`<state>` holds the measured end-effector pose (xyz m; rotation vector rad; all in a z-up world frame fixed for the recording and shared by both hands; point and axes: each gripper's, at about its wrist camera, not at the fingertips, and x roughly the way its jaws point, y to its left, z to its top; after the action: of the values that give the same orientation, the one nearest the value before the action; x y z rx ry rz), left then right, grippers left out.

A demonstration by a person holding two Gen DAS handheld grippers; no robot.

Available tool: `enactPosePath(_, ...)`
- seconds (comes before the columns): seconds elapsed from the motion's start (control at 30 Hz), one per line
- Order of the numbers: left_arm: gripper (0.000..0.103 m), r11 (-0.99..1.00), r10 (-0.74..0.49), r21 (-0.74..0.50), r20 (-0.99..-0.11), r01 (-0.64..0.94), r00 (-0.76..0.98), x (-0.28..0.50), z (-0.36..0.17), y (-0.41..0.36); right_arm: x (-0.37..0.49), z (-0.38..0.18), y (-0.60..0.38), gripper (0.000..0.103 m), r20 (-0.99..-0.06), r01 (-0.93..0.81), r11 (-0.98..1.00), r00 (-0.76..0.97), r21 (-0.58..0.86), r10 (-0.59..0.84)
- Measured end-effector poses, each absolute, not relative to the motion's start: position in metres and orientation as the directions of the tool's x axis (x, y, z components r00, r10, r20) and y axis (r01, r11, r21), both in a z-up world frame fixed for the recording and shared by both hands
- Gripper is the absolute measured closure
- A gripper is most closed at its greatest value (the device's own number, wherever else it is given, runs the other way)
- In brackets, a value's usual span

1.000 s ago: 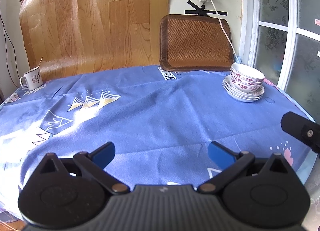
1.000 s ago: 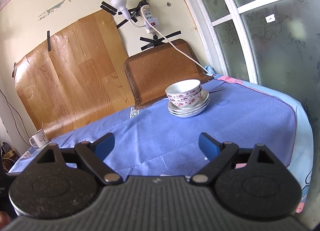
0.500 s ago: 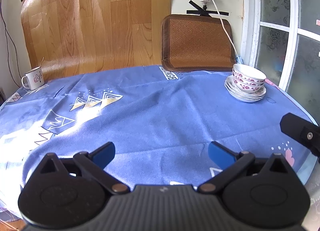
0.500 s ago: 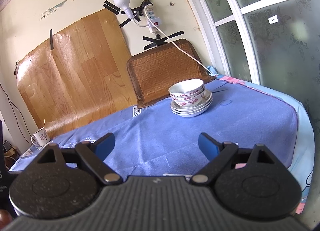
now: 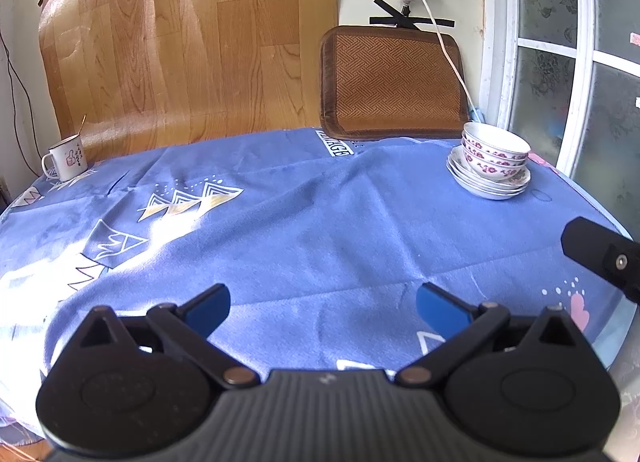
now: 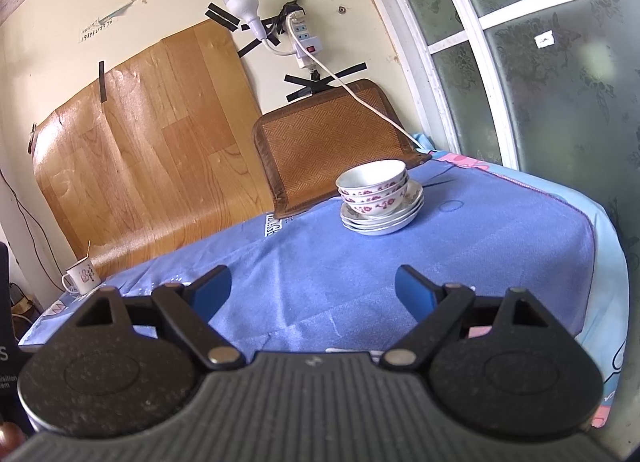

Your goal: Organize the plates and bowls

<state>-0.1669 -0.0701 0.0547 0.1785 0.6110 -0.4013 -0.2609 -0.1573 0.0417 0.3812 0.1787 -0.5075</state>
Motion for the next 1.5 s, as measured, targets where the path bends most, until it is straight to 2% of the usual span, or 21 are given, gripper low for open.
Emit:
enactPosePath(0.13, 0.0, 0.907, -0.312, 0.048, -0.591, 0.419, 0.744, -0.1677, 0.0541, -0.0707, -0.2611, 0.0414, -0.157, 0.018, -0.263, 0.504, 0.805, 0.86, 0.312, -0.437)
enactPosePath(1.5, 0.0, 0.89, -0.33, 0.067, -0.587, 0.45, 0.739, -0.1721, 0.054, -0.0752, -0.2644, 0.0405, -0.1574, 0.018, -0.249, 0.517, 0.793, 0.854, 0.323, -0.456)
